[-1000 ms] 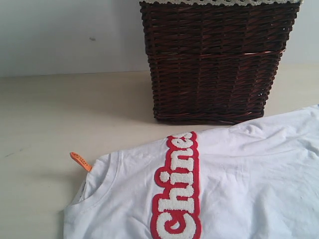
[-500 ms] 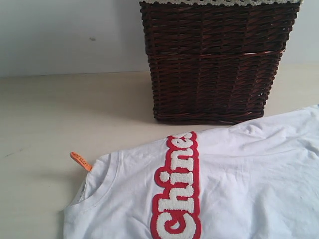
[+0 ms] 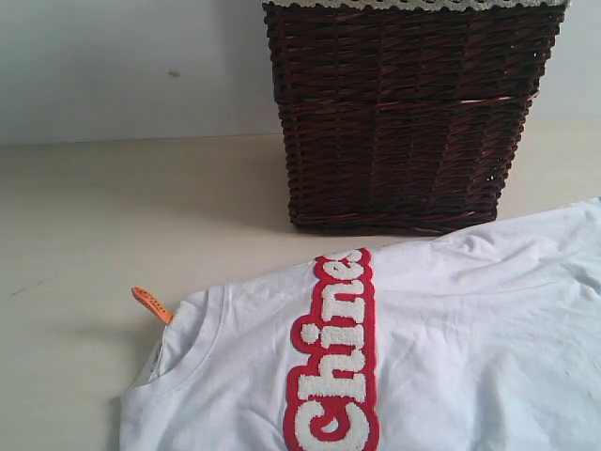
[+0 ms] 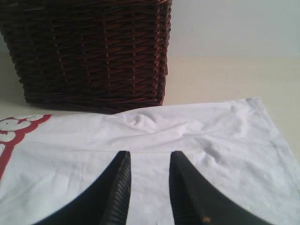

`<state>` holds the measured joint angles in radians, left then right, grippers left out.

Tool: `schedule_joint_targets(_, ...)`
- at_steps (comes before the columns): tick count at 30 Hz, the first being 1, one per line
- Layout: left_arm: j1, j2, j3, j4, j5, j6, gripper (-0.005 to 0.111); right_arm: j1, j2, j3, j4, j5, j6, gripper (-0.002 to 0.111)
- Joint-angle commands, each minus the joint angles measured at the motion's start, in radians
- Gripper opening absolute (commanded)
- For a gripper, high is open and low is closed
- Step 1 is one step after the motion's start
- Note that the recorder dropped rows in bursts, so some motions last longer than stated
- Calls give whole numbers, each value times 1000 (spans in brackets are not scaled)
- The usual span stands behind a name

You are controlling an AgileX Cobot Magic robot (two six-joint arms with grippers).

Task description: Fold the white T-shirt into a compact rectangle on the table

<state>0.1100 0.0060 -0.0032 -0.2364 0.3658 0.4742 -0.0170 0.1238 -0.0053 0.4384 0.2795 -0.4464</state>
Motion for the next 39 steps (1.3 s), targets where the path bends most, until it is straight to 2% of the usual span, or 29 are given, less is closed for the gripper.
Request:
schedule_joint_targets(1,-5,-6,3,-3,-2,-3,0,0,-7,5,5,-1,5,30)
schedule_joint_targets(6,-3,-6,3,-3,-2,-3,0,0,-7,5,5,-1,5,30)
schedule_joint_targets(9,-3,137,-5,21,0,1,0,0,-7,5,5,-1,5,30)
schedule_joint_targets(12,-3,408,-73,32,-4,1,0,0,-7,5,5,-1,5,30)
schedule_joint_targets(18,-3,961,-295,33,-14,1,0,0,-7,5,5,-1,5,30)
schedule_joint_targets(22,-3,1196,-359,35,-147,1,0,0,-7,5,5,-1,5,30)
schedule_joint_targets(25,-3,1270,-369,35,-241,1,0,0,-7,5,5,-1,5,30)
schedule_joint_targets(33,-8,1245,-384,43,-262,-1,0,0,-7,5,5,-1,5,30)
schedule_joint_targets(39,-13,1365,-384,43,-422,-37,0,0,-7,5,5,-1,5,30)
